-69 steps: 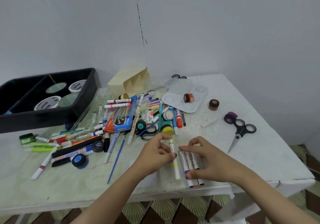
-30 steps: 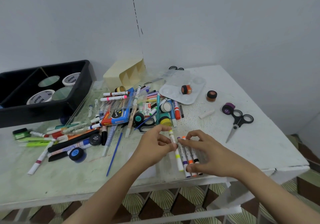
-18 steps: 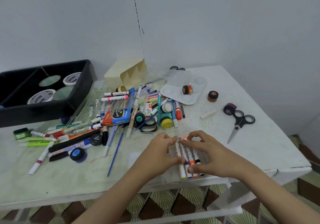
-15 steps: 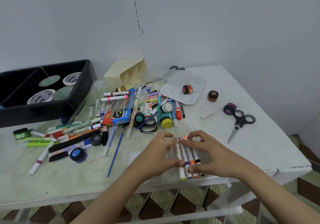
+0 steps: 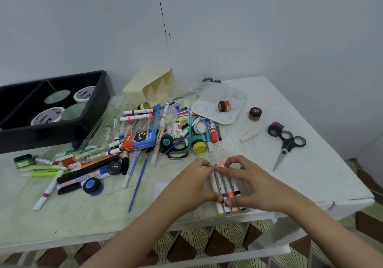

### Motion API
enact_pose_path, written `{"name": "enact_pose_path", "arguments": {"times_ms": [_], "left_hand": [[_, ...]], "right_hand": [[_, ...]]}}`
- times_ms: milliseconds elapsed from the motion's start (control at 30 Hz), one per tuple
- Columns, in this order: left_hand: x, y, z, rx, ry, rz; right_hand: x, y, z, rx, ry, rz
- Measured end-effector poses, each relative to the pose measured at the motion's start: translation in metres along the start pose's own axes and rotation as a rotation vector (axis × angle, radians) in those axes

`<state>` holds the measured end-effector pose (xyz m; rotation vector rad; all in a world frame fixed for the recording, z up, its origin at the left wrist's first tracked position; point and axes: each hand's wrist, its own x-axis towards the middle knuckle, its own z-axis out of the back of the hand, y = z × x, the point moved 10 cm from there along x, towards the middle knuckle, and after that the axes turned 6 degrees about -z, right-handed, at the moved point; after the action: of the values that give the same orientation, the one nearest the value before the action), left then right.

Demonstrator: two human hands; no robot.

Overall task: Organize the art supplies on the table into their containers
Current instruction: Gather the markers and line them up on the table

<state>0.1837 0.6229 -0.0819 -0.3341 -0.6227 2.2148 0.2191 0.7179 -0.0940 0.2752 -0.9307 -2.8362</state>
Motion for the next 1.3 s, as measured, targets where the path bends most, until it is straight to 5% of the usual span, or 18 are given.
{"name": "enact_pose_path", "arguments": {"times_ms": [400,700,933,1300], "left_hand": [[-0.014,0.006,-0.001,0.008,0.003,-0.062],[-0.015,-0.004,0.004,0.324,0.006,-0.098],[-0.024,0.000,-0.007,0.248,0.033,-0.099],[-0.018,0.013,-0.007,0.025,0.000,0.021]], "right_hand": [[0.004,-0.005,0.000,0.085,0.117,-0.024],[0.002,0.001,0.000,-0.131,0.128,-0.068],[-0.008,0.005,0.001,-0.314,0.090,0.020],[0.001,-0.006,0.003,0.024,0.124,0.025]]}}
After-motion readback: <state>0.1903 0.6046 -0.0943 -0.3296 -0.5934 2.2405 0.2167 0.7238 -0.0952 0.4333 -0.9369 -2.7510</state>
